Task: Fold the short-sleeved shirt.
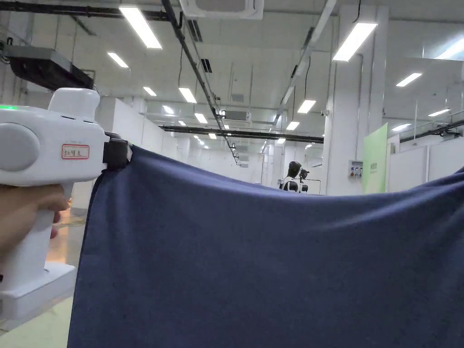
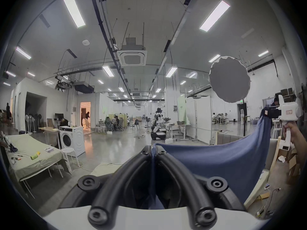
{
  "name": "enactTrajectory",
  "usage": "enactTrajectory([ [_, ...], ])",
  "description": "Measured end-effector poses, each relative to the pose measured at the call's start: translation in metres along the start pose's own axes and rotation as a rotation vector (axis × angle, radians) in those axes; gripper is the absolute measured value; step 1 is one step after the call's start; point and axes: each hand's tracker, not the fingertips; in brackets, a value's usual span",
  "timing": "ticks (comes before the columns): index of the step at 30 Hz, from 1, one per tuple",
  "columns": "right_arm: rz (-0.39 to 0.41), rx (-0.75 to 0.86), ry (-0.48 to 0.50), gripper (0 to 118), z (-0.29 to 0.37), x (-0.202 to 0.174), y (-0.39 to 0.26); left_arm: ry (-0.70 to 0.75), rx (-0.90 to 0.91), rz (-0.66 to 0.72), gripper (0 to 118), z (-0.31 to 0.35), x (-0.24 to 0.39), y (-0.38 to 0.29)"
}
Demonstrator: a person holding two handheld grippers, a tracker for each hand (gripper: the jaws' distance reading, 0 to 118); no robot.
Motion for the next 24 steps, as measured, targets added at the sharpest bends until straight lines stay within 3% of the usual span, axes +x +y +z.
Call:
enactTrajectory([
  [10, -0.029, 0.017, -0.002, 6, -0.071, -0.006, 0.021, 0.074, -0.054, 0.015, 1, -0.088, -0.018, 0.007],
  [17, -0.001, 0.014, -0.014, 6, -0.184, -0.024, 0.026, 0.122, -0.099, -0.003, 1, -0.208, -0.025, -0.016],
  [24, 0.098, 0.057, -0.041, 6, -0.314, -0.056, 0.005, 0.210, -0.075, -0.054, 1, -0.339, -0.036, -0.048],
])
